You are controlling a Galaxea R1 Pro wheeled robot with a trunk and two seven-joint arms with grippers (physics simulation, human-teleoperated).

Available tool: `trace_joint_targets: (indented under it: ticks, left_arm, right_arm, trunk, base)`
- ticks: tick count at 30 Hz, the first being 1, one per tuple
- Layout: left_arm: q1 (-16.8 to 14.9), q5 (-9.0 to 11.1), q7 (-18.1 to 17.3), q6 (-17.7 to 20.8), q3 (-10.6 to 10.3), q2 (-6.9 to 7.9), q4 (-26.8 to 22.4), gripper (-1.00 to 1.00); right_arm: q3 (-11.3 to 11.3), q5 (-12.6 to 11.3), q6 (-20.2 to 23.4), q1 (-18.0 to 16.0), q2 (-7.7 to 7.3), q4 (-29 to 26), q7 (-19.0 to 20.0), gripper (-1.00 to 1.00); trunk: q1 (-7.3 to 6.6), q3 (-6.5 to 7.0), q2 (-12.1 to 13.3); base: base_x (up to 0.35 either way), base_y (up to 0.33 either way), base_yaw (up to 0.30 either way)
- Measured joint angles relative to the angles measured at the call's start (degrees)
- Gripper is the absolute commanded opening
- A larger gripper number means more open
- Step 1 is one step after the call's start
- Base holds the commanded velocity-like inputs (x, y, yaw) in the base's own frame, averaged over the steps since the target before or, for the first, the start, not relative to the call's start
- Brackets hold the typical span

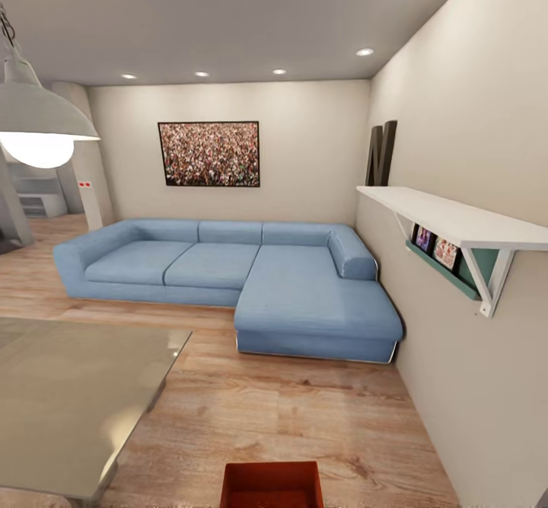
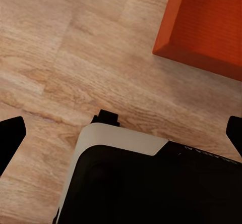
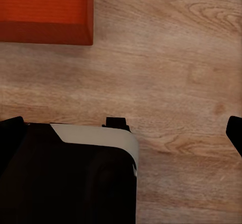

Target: Move the two storage containers from the living room to the garage. In the garage, place one container on the floor and stack the other container on top of it (either order is fine).

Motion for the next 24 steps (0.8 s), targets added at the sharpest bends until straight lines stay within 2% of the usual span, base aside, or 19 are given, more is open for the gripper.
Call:
trace_joint_targets:
  ticks: [24]
  left_arm:
    - [0.0, -0.1, 0.0, 0.0, 0.0, 0.01, 0.0, 1.00]
  right_arm:
    - [0.1, 0.0, -0.1, 0.0, -0.05, 0.0, -0.7, 1.00]
  trunk:
    - [0.00, -2.20, 0.0]
  base:
    - [0.000, 0.000, 0.000]
